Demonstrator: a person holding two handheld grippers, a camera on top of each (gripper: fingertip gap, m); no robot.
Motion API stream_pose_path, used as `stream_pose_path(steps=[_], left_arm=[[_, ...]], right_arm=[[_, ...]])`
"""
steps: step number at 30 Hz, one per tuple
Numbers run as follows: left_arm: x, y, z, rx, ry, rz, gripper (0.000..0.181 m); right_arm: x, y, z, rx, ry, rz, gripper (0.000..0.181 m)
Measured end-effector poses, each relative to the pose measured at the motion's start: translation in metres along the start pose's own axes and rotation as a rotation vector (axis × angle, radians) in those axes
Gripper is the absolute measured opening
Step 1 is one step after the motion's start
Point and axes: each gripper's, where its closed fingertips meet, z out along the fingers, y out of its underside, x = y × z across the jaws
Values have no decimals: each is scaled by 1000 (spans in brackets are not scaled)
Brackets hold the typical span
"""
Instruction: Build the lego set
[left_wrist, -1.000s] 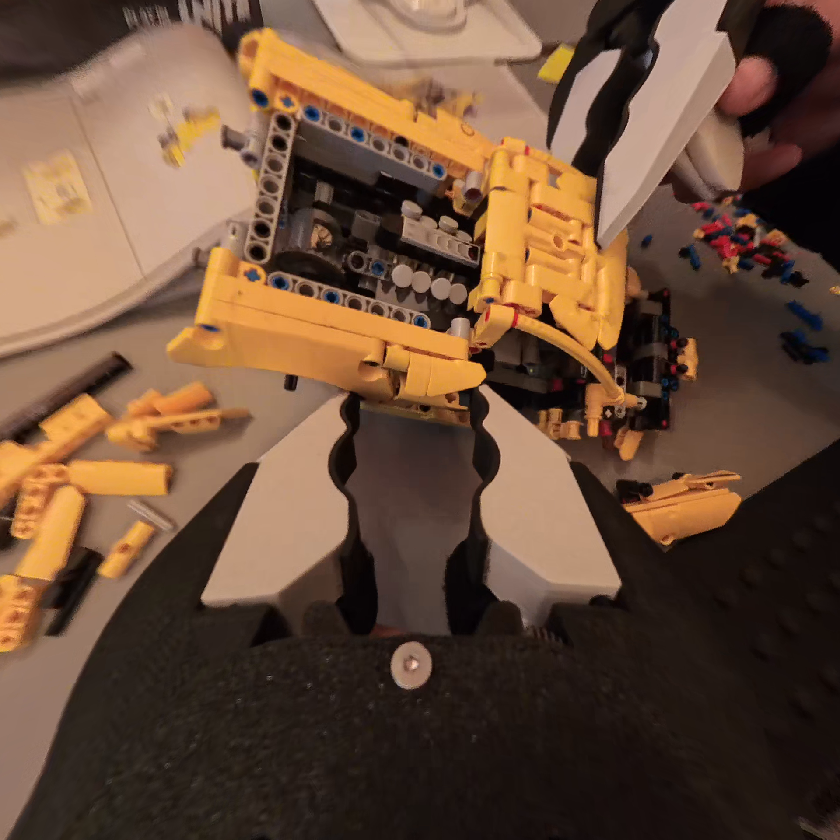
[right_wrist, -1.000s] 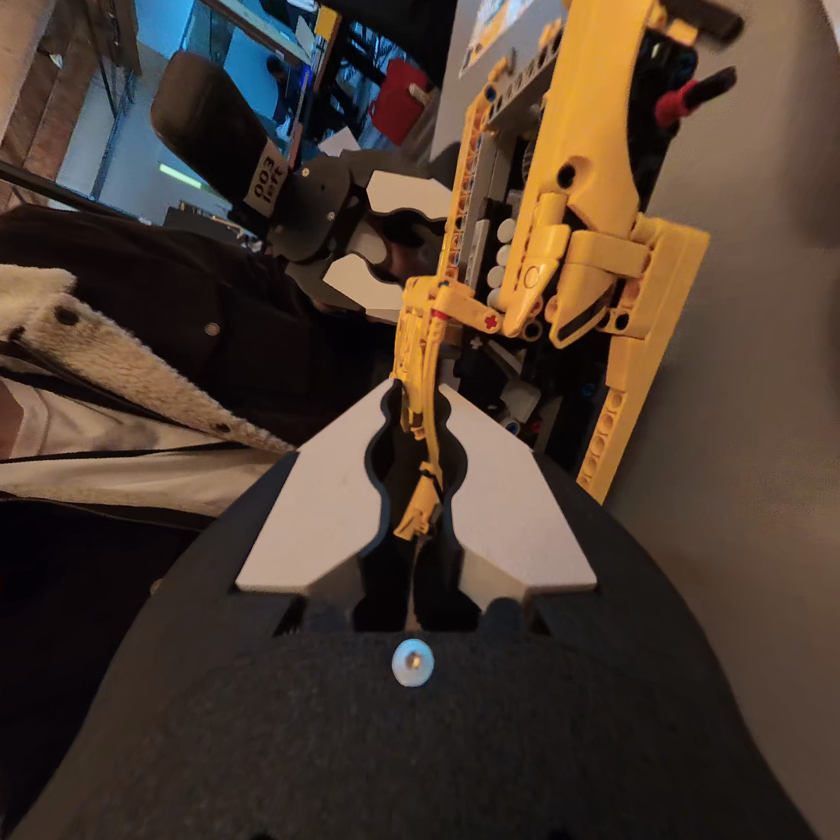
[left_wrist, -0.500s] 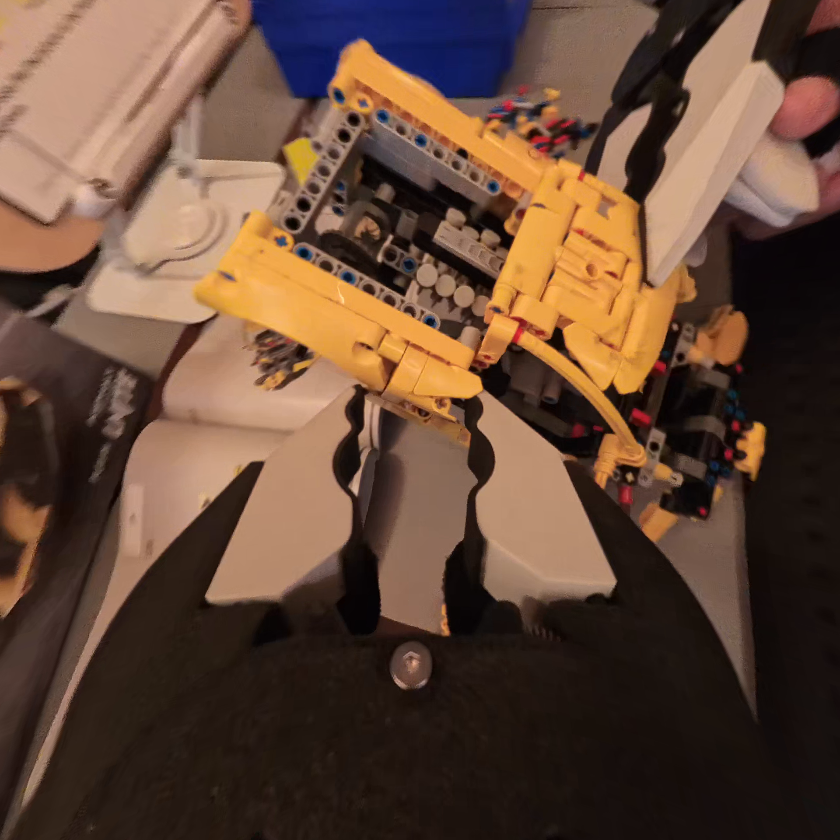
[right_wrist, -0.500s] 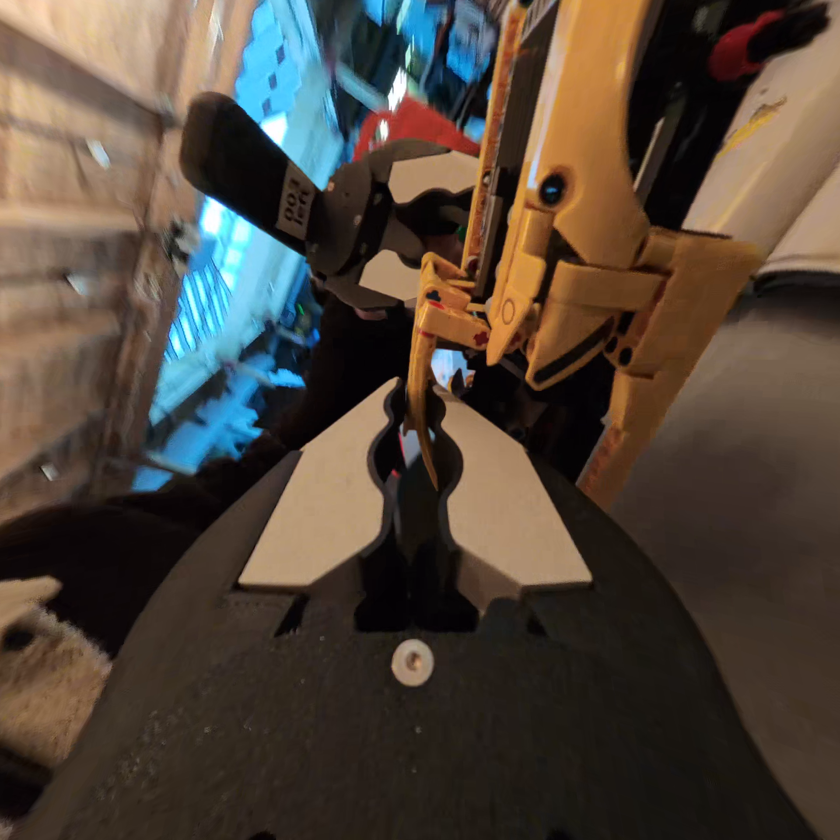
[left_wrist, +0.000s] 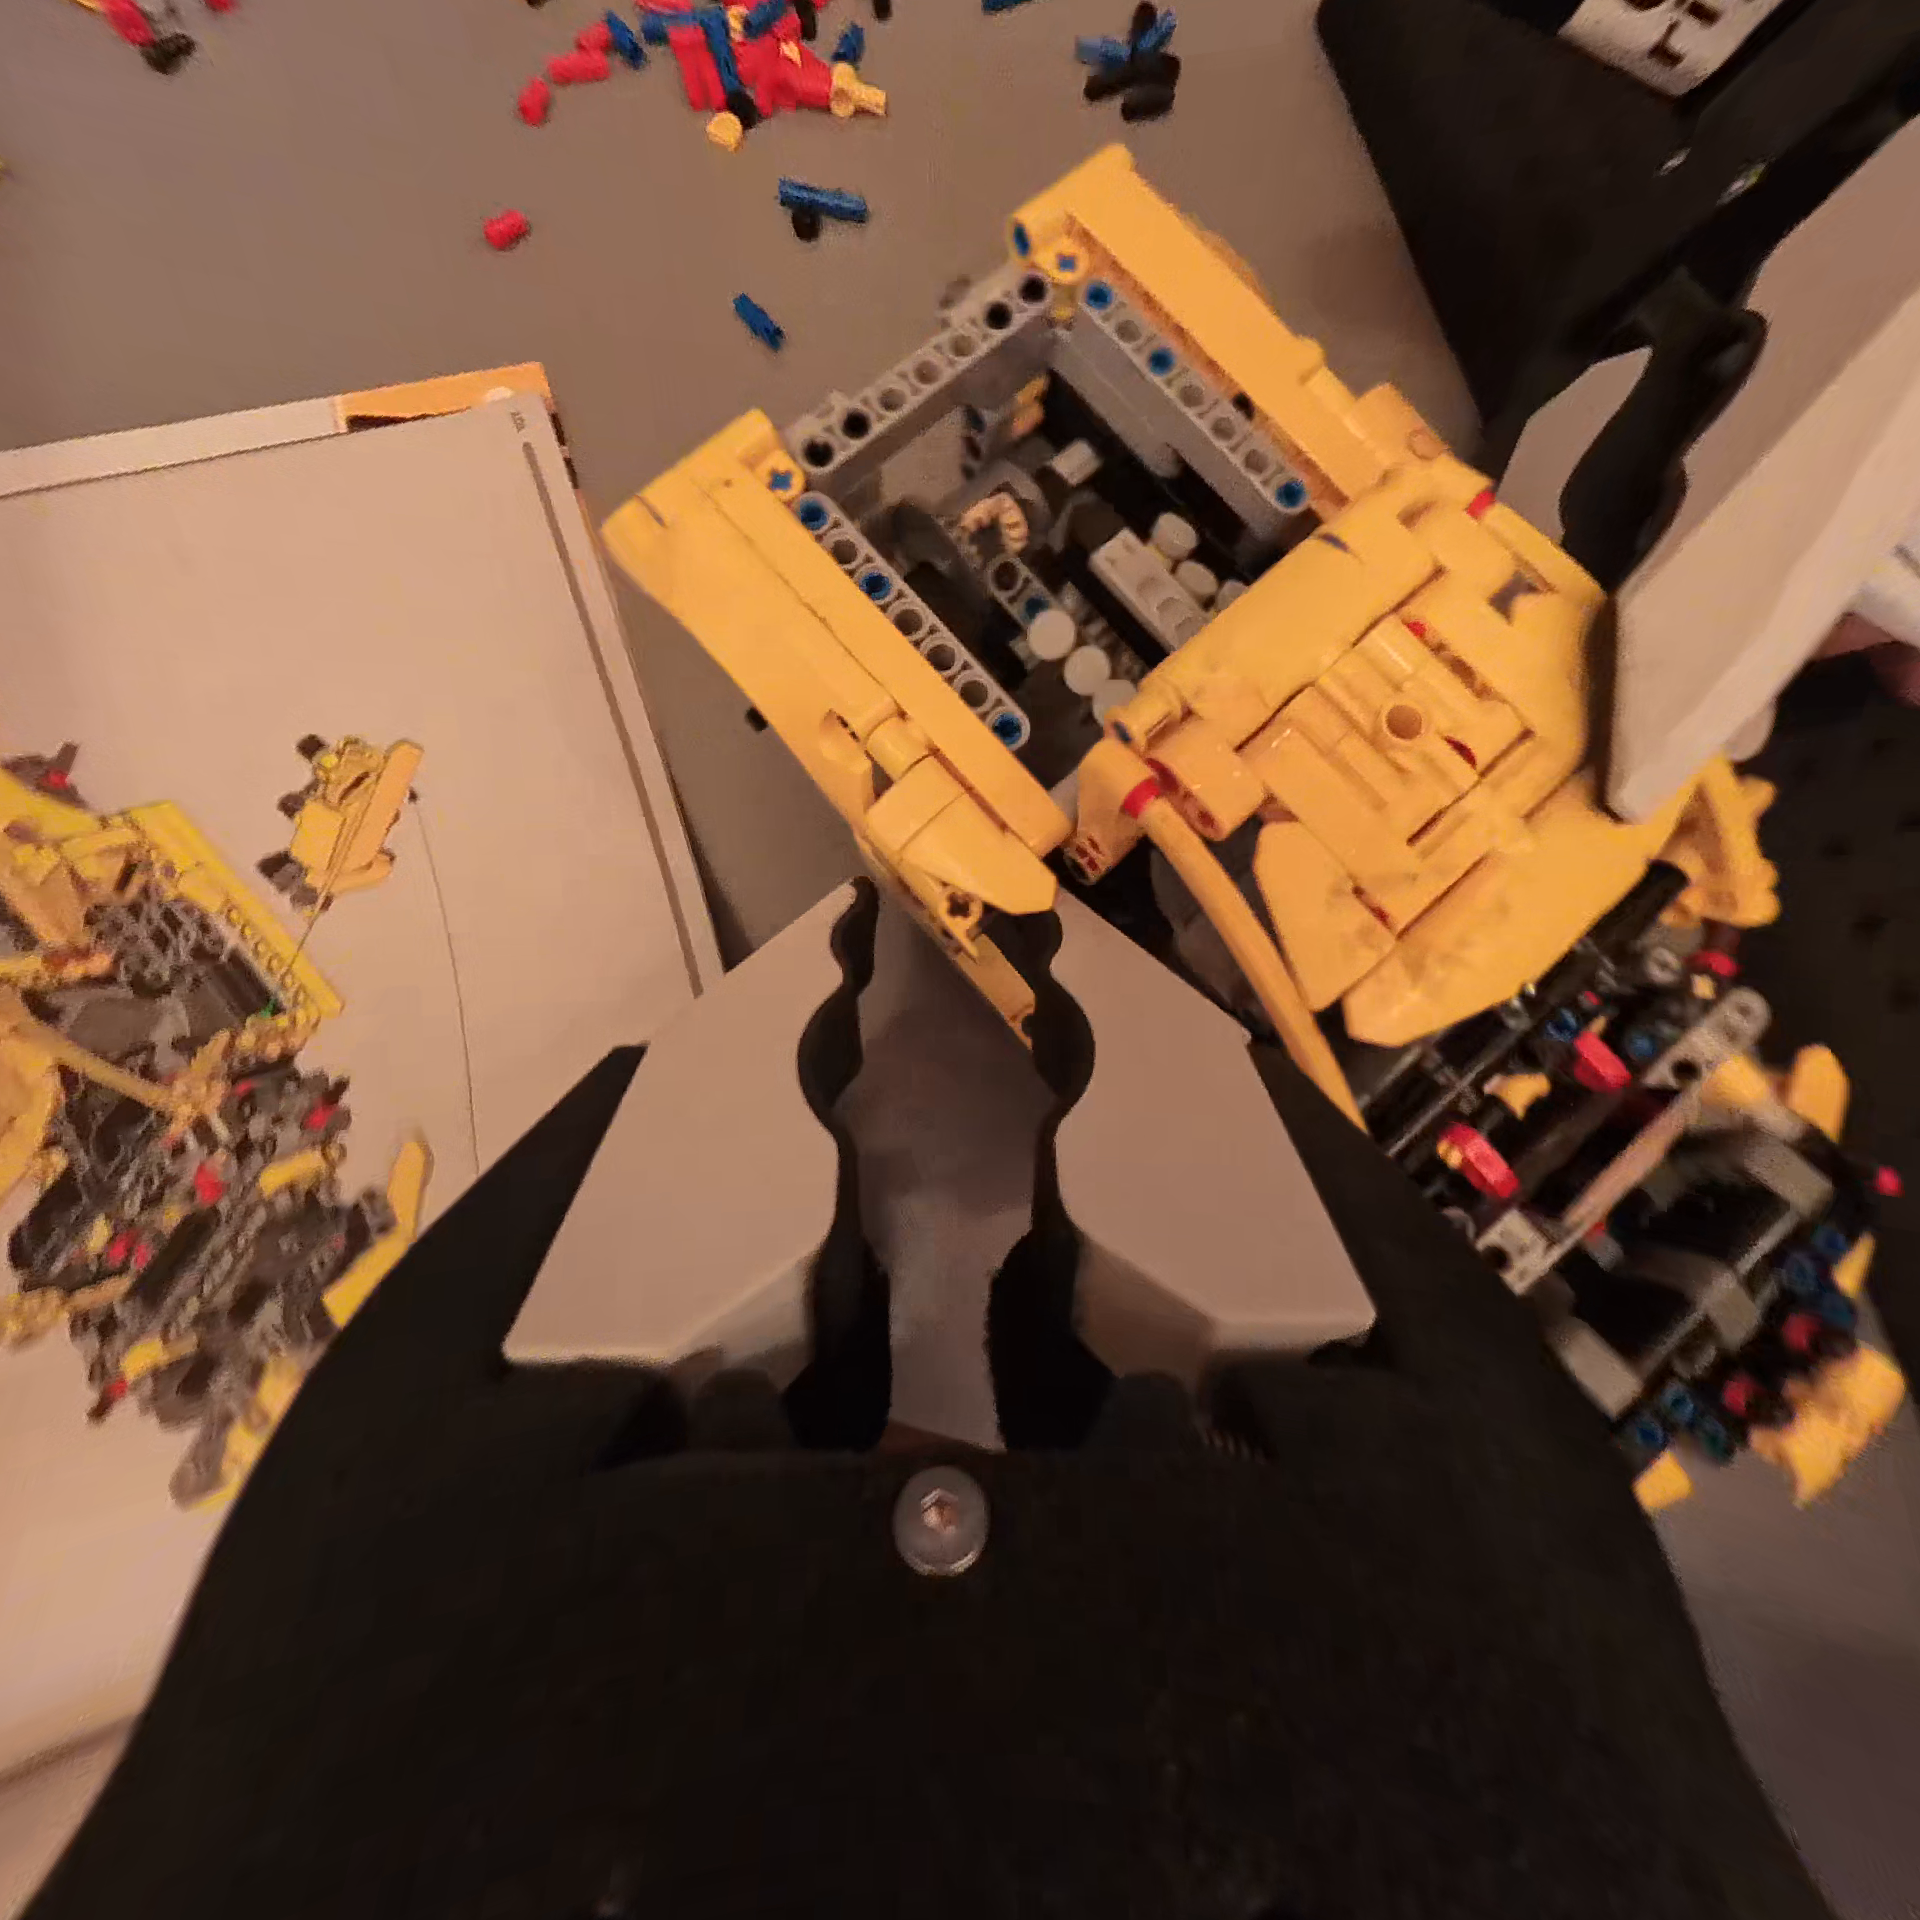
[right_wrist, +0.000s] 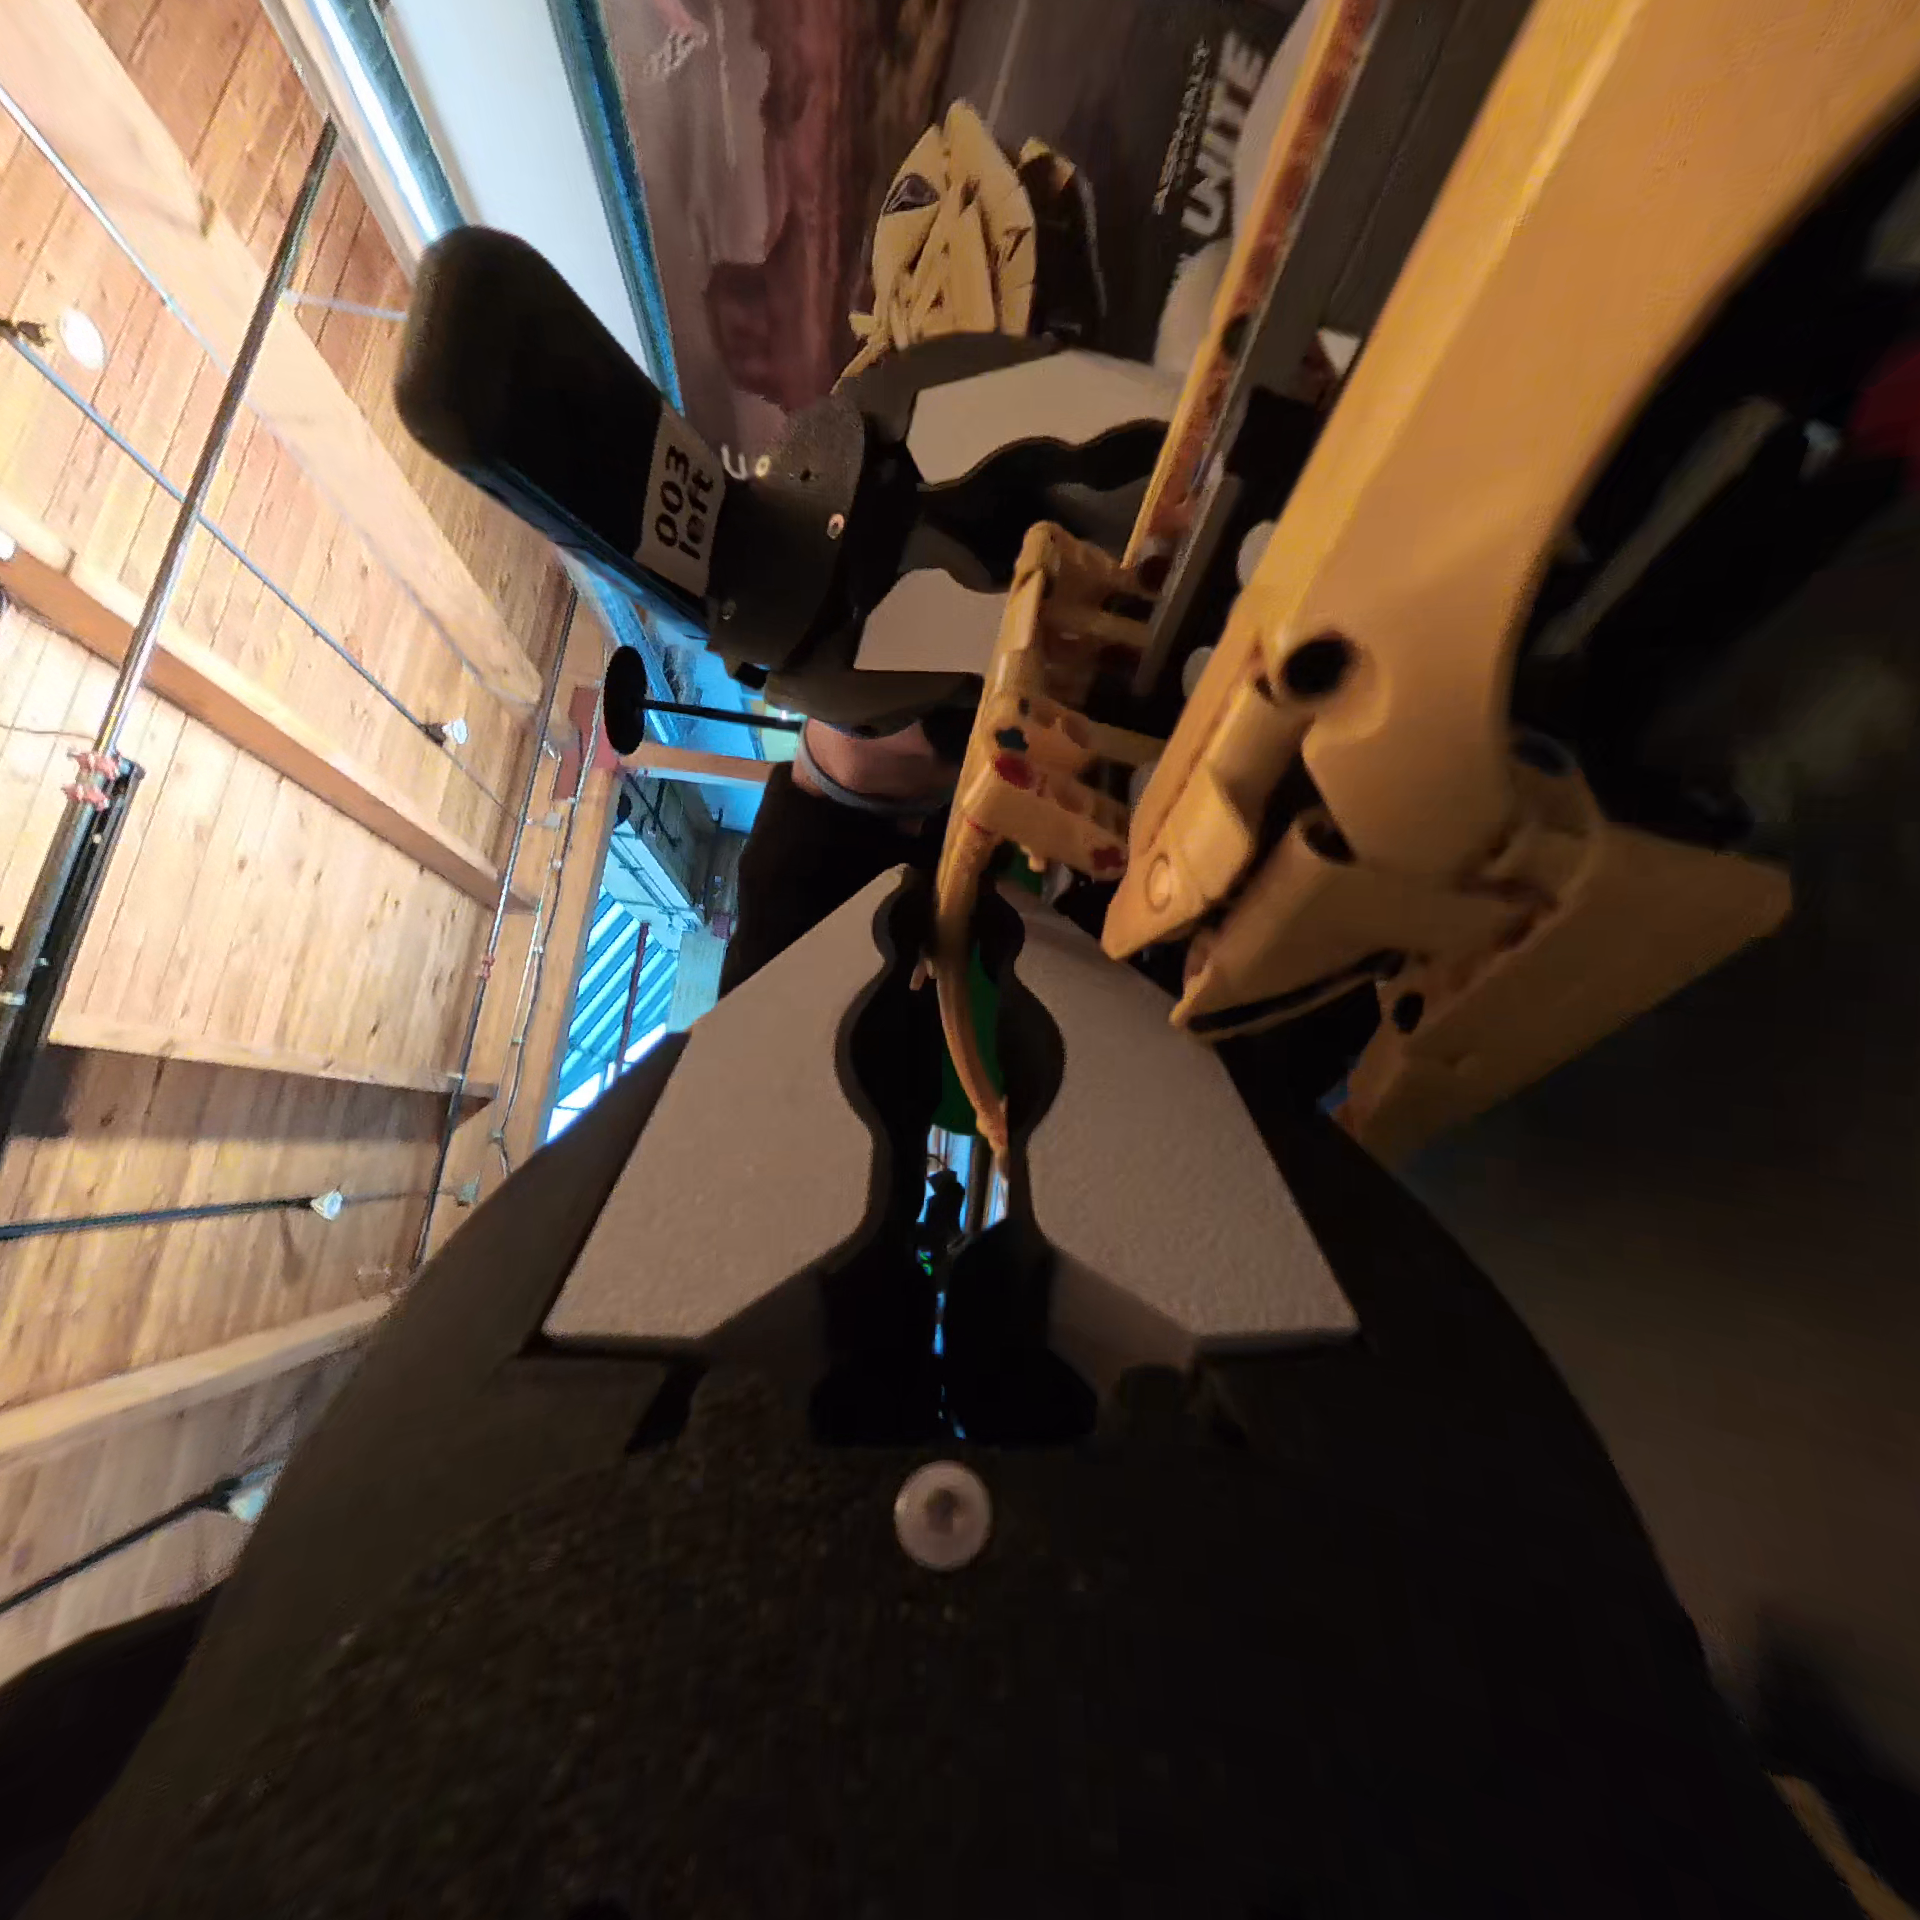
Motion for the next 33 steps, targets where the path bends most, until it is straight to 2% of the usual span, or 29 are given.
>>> stream_pose_path(steps=[8,16,18,21,23,26,31,33], left_arm=[[-22,9,31,-112,-35,62,27],[-34,11,28,-153,-112,54,30],[-37,16,24,-165,-143,61,30],[-41,20,14,-160,-170,31,32],[-43,21,4,-159,-196,18,32],[-40,23,-13,-156,-239,0,33],[-26,21,-50,-77,-365,-62,33],[-12,22,-65,-27,-427,-111,33]], right_arm=[[37,-13,1,-9,46,123,6],[40,-21,-1,-101,12,175,9],[34,-22,-2,-140,-22,215,25],[28,-23,-8,-162,6,159,43],[22,-20,-12,-195,4,159,63],[16,-18,-25,-225,-3,148,72],[-6,-2,-68,-322,-74,84,74],[-21,-1,-89,-368,-138,-33,59]])
